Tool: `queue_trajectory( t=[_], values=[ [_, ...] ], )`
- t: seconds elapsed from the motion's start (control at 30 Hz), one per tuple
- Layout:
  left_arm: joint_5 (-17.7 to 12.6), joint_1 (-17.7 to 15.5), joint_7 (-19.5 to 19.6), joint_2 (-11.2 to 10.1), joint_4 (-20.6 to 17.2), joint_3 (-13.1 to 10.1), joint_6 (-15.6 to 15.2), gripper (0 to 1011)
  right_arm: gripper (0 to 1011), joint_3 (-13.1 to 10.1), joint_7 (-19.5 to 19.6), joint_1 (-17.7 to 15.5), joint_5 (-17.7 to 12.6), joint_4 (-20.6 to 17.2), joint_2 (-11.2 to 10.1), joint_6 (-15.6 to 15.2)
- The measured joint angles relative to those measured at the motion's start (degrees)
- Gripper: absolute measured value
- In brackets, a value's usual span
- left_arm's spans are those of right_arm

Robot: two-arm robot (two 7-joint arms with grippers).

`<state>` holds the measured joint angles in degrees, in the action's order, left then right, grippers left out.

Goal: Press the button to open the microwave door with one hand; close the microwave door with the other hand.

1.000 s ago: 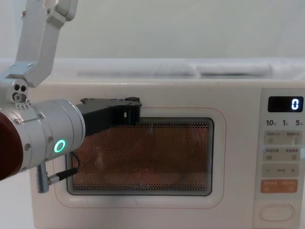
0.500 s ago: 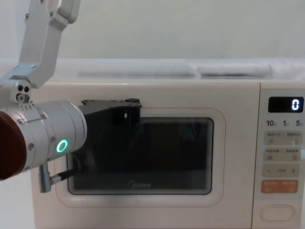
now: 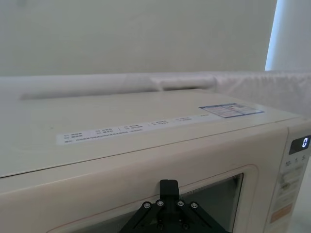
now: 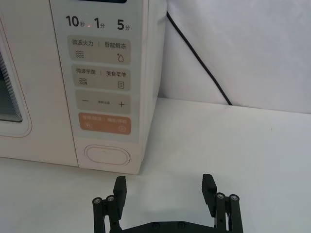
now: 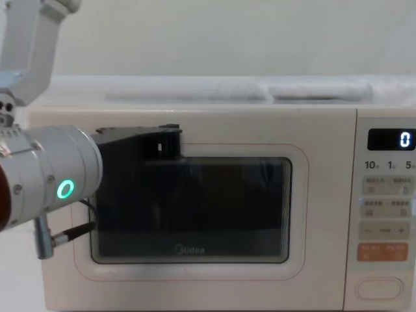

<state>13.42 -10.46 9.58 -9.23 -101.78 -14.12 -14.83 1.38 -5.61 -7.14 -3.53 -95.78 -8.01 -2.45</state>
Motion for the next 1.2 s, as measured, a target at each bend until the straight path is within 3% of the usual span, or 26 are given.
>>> queue_trajectory(
  t=[0.4,0.7,1.2],
  values=[
    [-0.46,6.66,-2.53,-1.26,-7.1,2.37,0.78,0,1002,0.0,0.0,0.01,0.0,0.0,0.0,0.0],
    [-3.37,12.6,-4.62,-1.44,-9.28,5.04,4.77,28,1002,0.0,0.0,0.0,0.0,0.0,0.0,0.0],
    [-3.32,18.5,-4.36,-0.35,-7.95,9.88,7.24,471,1002,0.0,0.0,0.01,0.0,0.0,0.0,0.0]
  ],
)
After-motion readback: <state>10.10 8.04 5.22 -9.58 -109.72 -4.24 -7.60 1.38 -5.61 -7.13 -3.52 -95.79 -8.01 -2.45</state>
